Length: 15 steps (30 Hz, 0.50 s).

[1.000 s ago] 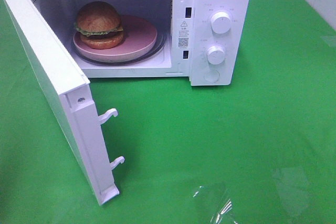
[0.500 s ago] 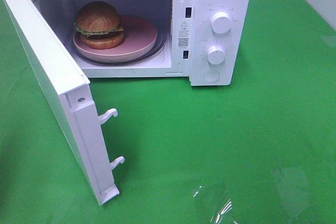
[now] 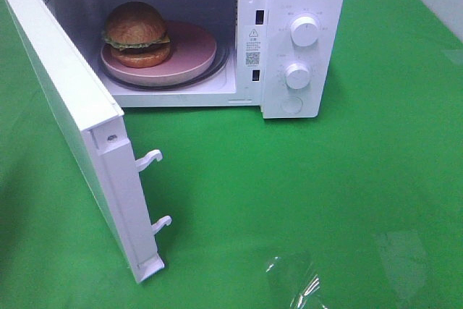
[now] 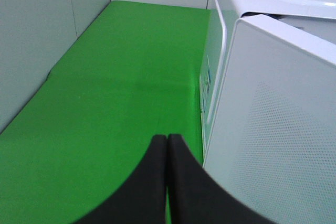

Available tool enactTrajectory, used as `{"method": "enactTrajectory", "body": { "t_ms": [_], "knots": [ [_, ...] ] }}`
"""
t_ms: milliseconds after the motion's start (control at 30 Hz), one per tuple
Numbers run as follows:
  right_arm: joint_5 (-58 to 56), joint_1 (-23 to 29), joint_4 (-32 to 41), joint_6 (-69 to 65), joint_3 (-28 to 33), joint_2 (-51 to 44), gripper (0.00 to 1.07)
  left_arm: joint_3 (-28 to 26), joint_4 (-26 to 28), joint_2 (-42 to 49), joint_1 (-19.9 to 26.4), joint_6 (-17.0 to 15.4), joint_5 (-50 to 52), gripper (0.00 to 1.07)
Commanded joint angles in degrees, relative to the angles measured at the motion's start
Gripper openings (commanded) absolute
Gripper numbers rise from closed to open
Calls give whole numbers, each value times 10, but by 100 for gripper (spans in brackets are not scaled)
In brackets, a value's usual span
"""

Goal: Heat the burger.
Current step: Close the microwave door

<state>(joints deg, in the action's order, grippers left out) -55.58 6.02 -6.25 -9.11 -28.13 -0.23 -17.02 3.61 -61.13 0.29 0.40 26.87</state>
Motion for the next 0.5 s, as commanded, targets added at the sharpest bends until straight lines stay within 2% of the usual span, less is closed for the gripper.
{"method": "enactTrajectory", "body": {
  "t_ms": [33, 67, 100, 167, 333, 400, 500],
  "knots": [
    [5, -5, 0, 7, 0, -15, 69, 2, -6, -34, -5, -17, 63, 0],
    [5, -5, 0, 7, 0, -15, 69, 2, -24, -64, -11, -30, 92, 0],
    [5, -5, 0, 7, 0, -15, 69, 2, -24, -64, -11, -30, 92, 0],
    [5, -5, 0, 7, 0, -15, 69, 2, -75, -120, -25, -52, 151, 0],
    [5, -5, 0, 7, 0, -15, 69, 2, -78, -156, -42, -57, 187, 0],
    [5, -5, 0, 7, 0, -15, 69, 0, -67, -206, -78, -60, 224, 0],
    [5, -5, 0, 7, 0, -15, 69, 0, -64, -215, -88, -60, 235, 0]
  ]
}}
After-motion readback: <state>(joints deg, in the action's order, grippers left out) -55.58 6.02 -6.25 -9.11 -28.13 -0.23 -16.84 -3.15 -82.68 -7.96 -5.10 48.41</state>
